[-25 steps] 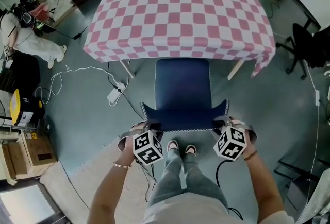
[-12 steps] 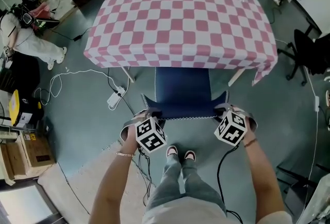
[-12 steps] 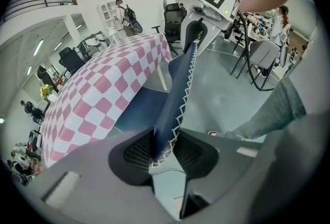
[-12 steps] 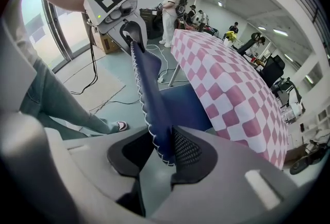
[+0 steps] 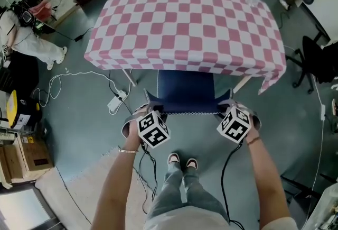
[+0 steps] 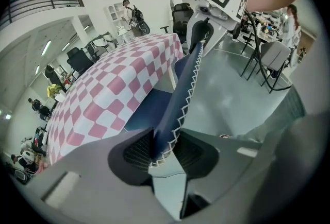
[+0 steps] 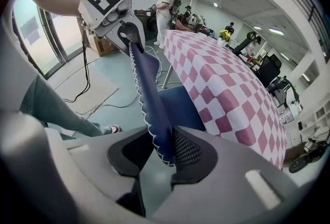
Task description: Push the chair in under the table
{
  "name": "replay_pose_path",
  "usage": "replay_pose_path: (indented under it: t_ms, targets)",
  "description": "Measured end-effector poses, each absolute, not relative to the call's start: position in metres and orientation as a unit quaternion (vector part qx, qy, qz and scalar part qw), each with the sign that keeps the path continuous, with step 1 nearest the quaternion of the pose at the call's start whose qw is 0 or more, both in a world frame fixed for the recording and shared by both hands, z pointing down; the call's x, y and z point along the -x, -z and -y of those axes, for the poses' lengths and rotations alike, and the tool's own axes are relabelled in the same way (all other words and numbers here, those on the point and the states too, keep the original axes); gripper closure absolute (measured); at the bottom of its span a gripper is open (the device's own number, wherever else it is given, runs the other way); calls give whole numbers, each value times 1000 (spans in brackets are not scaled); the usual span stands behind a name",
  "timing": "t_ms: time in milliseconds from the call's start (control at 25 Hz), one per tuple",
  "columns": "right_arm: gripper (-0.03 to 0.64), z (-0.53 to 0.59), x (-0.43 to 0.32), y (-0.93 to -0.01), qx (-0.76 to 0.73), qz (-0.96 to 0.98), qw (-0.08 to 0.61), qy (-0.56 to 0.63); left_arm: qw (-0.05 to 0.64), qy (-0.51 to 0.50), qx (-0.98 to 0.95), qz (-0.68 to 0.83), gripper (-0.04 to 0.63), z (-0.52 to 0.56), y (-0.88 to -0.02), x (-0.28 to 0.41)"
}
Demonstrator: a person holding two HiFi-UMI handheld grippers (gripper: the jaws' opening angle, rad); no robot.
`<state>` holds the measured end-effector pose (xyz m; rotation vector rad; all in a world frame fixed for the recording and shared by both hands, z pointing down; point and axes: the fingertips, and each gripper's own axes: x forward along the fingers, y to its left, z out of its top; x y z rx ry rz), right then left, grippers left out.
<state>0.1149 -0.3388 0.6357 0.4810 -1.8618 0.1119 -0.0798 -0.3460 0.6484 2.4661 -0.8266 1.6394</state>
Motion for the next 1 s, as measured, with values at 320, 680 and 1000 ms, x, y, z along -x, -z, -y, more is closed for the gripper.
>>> replay_pose_path:
  t_ms: [320,680,1000]
  targets:
    - [511,354,-87,-637,-215,800,559,-48,41,-535,-789,299,477,378,-650,107]
    - [511,399,-89,-640,-252,779,572,-49,29,-537,-783,312,472,427,-653,107]
    - [511,411,-95,-642,-254,778,573,-56,23,-532,-792,298,474,434,-652,98]
